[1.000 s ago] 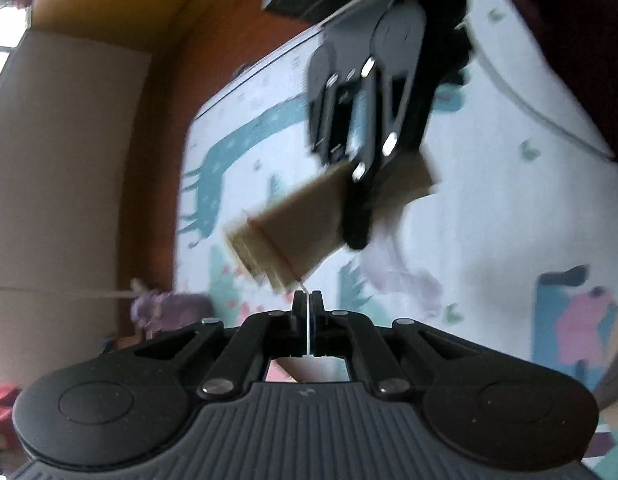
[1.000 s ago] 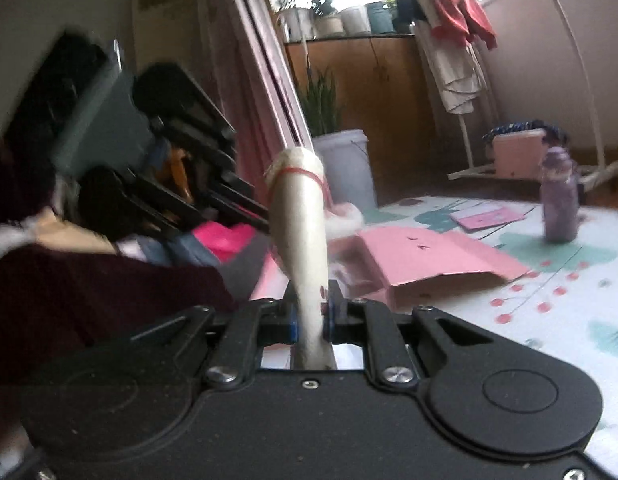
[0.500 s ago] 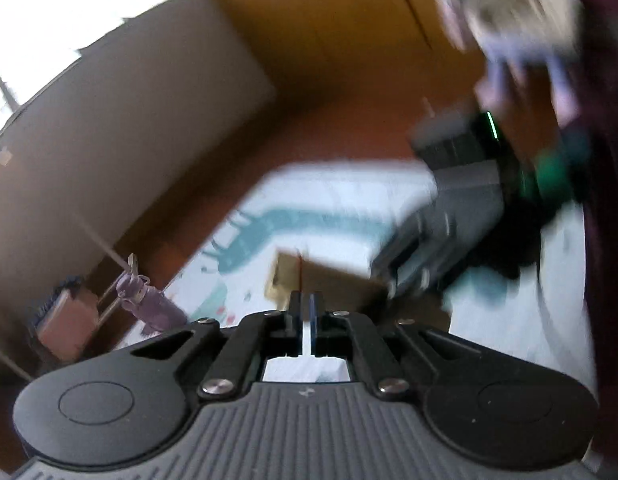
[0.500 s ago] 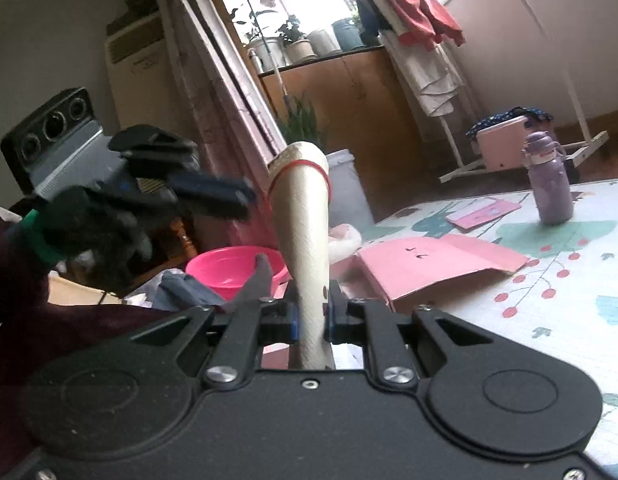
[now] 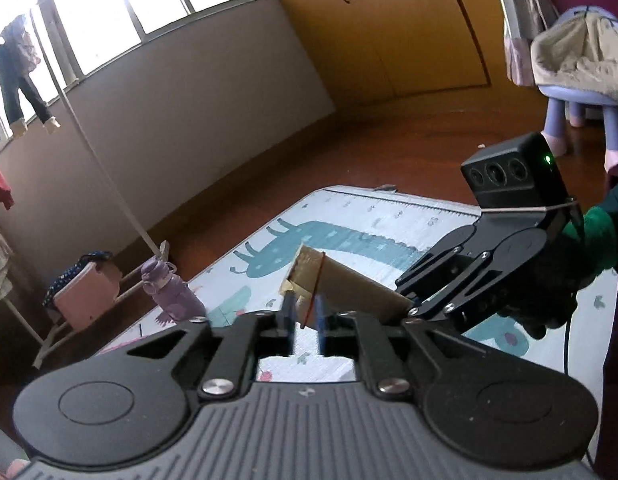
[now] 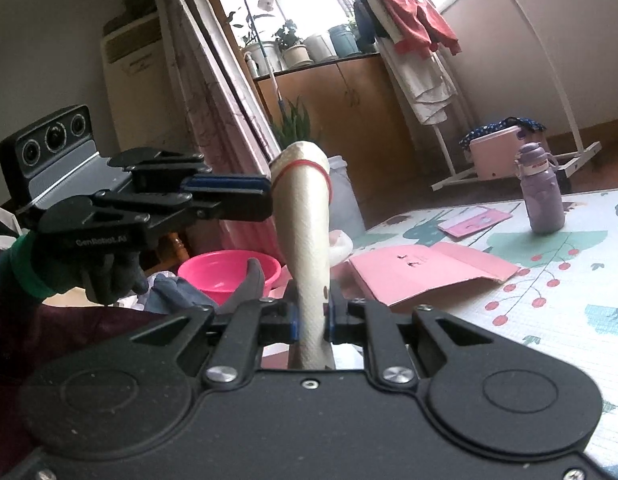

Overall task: Fold shopping bag
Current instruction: 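Stretch the red band down around the roll with the left gripper while the right gripper holds it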

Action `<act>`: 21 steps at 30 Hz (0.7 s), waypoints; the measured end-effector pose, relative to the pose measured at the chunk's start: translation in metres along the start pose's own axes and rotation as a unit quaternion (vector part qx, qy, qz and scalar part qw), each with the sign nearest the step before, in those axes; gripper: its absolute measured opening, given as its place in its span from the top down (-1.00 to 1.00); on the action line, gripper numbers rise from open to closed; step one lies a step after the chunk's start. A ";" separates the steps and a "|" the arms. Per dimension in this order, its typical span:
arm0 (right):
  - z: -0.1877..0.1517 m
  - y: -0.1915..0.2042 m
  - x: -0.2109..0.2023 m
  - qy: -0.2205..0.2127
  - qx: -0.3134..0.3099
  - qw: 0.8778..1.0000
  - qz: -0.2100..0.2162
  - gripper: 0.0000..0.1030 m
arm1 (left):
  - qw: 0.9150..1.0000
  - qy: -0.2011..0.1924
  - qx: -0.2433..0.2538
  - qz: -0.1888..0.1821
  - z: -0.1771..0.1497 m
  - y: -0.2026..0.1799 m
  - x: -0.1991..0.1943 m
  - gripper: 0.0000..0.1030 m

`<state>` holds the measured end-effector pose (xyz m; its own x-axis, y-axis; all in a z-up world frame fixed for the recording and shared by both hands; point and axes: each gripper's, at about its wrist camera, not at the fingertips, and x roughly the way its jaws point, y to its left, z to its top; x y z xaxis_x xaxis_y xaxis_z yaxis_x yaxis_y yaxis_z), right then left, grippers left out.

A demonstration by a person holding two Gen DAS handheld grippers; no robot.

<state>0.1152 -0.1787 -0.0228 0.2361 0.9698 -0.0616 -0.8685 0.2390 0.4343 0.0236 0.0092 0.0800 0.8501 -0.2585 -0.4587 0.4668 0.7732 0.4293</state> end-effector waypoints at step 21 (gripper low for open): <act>0.002 0.011 0.001 0.024 -0.051 0.998 -0.004 0.75 | 0.992 0.048 0.114 0.011 0.001 -0.030 0.011 0.99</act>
<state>0.1064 -0.1752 -0.0164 0.2246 0.9684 -0.1081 -0.9070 0.2483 0.3402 0.0192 -0.0172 0.0630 0.8385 -0.1778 -0.5151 0.5009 0.6237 0.6000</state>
